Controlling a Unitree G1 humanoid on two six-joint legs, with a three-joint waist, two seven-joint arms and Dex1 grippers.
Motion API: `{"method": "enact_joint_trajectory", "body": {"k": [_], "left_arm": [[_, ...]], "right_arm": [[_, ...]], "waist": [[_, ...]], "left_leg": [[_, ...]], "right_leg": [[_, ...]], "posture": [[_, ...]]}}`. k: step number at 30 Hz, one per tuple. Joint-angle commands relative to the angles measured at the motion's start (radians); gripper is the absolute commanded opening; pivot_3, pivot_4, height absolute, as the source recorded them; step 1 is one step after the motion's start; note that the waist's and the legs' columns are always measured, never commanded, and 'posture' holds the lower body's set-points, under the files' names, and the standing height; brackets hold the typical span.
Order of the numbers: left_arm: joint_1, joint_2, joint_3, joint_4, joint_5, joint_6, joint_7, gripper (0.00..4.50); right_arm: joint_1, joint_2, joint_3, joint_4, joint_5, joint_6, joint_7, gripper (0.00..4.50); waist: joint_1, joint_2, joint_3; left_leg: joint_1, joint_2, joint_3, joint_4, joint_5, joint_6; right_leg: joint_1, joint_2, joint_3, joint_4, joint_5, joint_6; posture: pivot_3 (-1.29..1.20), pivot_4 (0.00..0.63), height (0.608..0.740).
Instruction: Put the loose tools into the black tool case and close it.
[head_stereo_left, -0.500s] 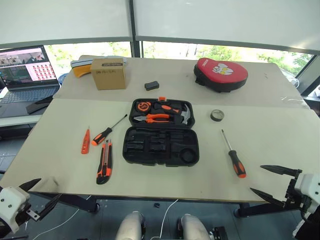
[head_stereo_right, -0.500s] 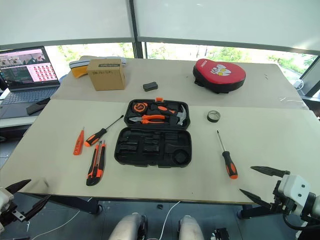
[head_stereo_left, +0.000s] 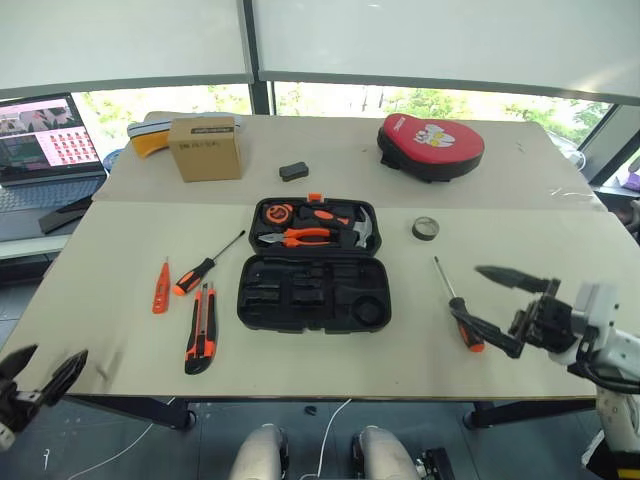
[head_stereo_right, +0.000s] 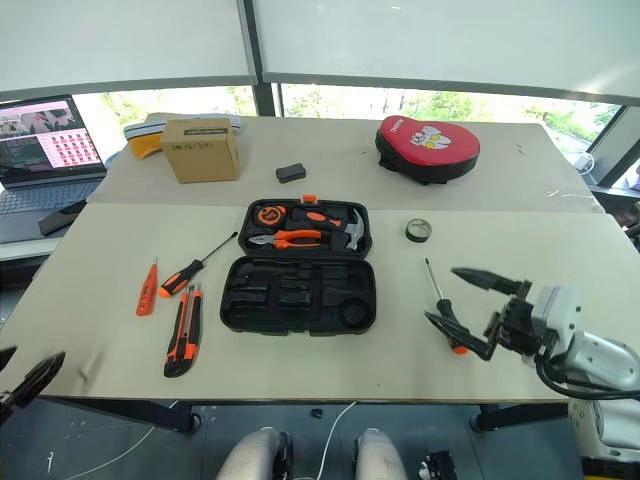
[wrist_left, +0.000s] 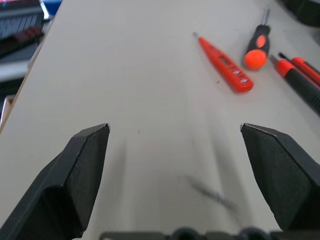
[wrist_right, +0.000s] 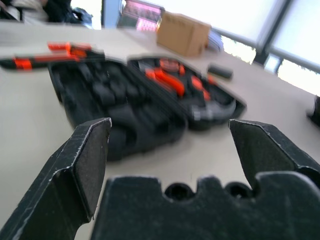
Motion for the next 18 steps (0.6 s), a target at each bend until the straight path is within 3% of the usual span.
{"method": "enact_joint_trajectory", "body": {"k": [1,4,10,15,18], "left_arm": [[0.007,-0.02,0.078,-0.04,-0.091,0.084,0.033,4.5],[-0.019,-0.01,0.074,-0.125,-0.164,0.138,0.016,4.5],[-0.186,0.11,-0.002,-0.195,-0.175,0.219,0.051,4.5],[-0.542,0.301,-0.316,-0.067,-0.052,0.325,0.05,4.5],[-0.773,0.309,-0.498,0.044,0.027,0.371,0.054,4.5]], "right_arm": [[-0.007,0.024,0.005,-0.057,0.019,0.017,-0.025,4.39],[0.008,0.049,-0.005,-0.047,0.01,0.001,-0.033,4.39],[0.053,0.065,-0.024,-0.019,-0.002,-0.046,0.008,4.39],[0.09,0.074,-0.044,-0.018,-0.011,-0.073,0.015,4.39],[0.105,0.077,-0.045,-0.036,-0.017,-0.075,0.004,4.39]], "waist": [[0.009,-0.002,0.0],[0.022,-0.004,-0.001],[0.03,-0.004,-0.001],[0.022,-0.003,-0.001],[0.022,-0.001,-0.001]], "left_leg": [[0.0,0.001,0.0,0.0,0.0,0.0],[0.0,0.002,0.0,0.001,-0.001,-0.002],[0.0,0.002,0.003,0.002,-0.004,-0.007],[0.001,0.004,0.004,0.002,0.0,0.0],[0.001,0.003,0.005,0.002,0.0,-0.001]], "right_leg": [[0.0,0.001,-0.001,0.0,0.0,0.0],[-0.001,0.0,-0.001,0.0,-0.002,-0.004],[0.0,-0.002,-0.001,0.001,-0.004,-0.009],[0.001,0.003,-0.001,0.002,0.0,-0.003],[0.001,0.006,-0.001,0.002,0.0,-0.003]], "posture": [[0.0,0.15,0.74],[0.0,0.15,0.74],[0.0,0.15,0.74],[0.0,0.15,0.74],[0.0,0.15,0.74]]}}
